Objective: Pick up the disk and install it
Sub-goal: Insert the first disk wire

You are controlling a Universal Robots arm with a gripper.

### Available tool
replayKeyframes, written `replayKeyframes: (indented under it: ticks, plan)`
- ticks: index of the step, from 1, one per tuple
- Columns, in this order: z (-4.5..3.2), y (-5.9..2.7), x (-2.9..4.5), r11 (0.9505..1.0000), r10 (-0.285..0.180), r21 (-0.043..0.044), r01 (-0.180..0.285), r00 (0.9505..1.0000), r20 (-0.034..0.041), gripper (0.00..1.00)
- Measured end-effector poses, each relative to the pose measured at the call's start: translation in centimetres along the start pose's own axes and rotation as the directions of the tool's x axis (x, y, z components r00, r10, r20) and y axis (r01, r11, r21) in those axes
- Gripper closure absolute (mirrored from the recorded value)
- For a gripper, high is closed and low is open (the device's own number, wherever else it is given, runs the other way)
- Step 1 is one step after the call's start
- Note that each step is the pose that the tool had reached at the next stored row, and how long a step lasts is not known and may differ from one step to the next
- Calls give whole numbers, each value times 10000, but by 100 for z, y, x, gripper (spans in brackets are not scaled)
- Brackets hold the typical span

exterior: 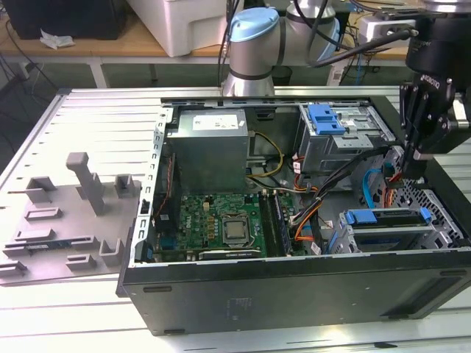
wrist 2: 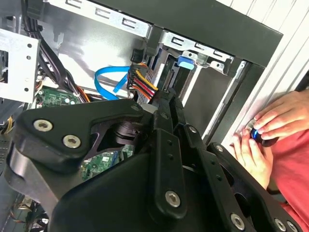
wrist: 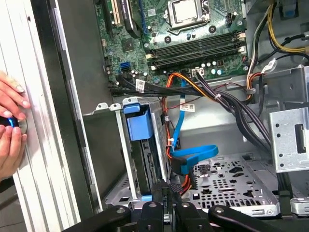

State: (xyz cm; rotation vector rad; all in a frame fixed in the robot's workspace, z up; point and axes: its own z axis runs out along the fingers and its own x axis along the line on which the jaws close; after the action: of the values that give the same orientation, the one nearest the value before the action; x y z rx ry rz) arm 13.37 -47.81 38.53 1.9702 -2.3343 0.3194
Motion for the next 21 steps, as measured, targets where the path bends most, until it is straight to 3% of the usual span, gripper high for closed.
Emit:
replayKeyframes:
  ticks: [1, 3, 7, 12, 19, 21]
  plan:
    - [4, 0, 24, 10000, -26, 5, 26, 10000, 69, 83]
    - [8, 2, 42, 9999, -99, 22, 98, 9999, 114, 83]
    - [9, 6, 53, 9991, -423, 91, 422, 9990, 155, 83]
    - [12, 19, 78, 9941, -1064, 219, 1059, 9941, 221, 83]
    - [37, 28, 199, 9926, -1193, 258, 1185, 9923, 324, 83]
    - [36, 28, 200, 9926, -1195, 259, 1187, 9923, 323, 83]
